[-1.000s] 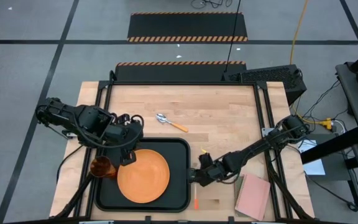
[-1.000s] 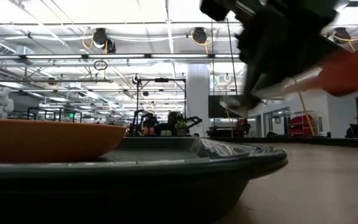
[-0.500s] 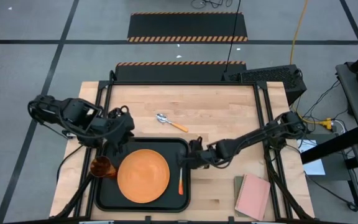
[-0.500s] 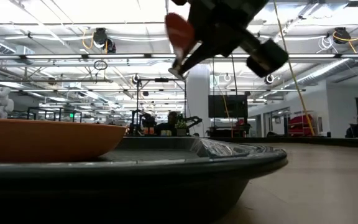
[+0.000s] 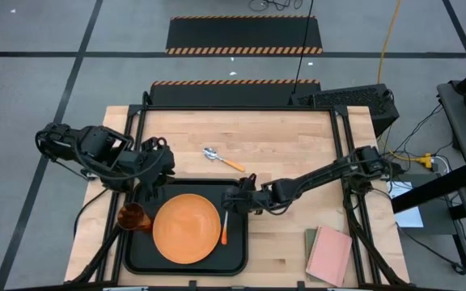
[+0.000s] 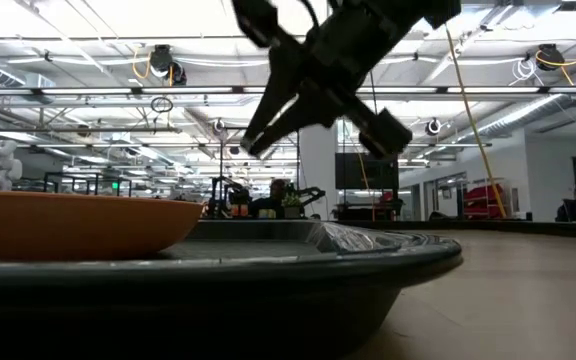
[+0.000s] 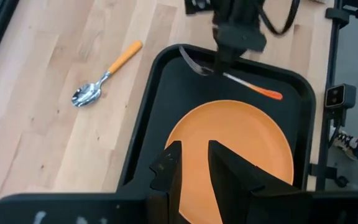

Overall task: Pick and place plate/cup/fork/spoon on tray
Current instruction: Put the orange fork on the black tray to the right of the orange plate

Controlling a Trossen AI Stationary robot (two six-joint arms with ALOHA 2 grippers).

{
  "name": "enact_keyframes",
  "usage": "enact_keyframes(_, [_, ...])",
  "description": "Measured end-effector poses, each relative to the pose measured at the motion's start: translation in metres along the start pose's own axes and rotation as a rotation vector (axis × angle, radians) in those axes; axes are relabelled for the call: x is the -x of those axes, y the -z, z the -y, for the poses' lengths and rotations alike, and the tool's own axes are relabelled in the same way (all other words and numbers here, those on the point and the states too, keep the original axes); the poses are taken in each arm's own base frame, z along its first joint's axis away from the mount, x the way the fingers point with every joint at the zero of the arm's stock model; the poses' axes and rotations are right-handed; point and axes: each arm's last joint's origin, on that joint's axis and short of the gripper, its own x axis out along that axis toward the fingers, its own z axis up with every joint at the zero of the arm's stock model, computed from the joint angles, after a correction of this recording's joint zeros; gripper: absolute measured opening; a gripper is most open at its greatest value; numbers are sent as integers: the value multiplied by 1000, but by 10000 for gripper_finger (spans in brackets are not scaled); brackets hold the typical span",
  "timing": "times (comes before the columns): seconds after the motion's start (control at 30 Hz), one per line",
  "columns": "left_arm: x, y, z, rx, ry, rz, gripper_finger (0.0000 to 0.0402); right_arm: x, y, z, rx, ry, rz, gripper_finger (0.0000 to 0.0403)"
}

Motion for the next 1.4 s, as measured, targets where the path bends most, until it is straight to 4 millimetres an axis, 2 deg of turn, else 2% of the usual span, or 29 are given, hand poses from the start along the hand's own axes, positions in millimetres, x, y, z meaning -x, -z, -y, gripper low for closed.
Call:
enact_keyframes(0.17, [0,0,-2,-6,-3,-4,81,-19,5,11,-24,26,-30,1])
enact_keyframes(0.47, [0,0,-2,0,0,-6,81,-36,9,23,-29,57,-49,1])
enact_keyframes(0.97, [0,0,-2,1,0,-6,81,-36,8,25,-22,82,-43,2])
enact_keyframes(1.4, [0,0,-2,13,0,-6,81,-39,10,31,-40,113,-36,29])
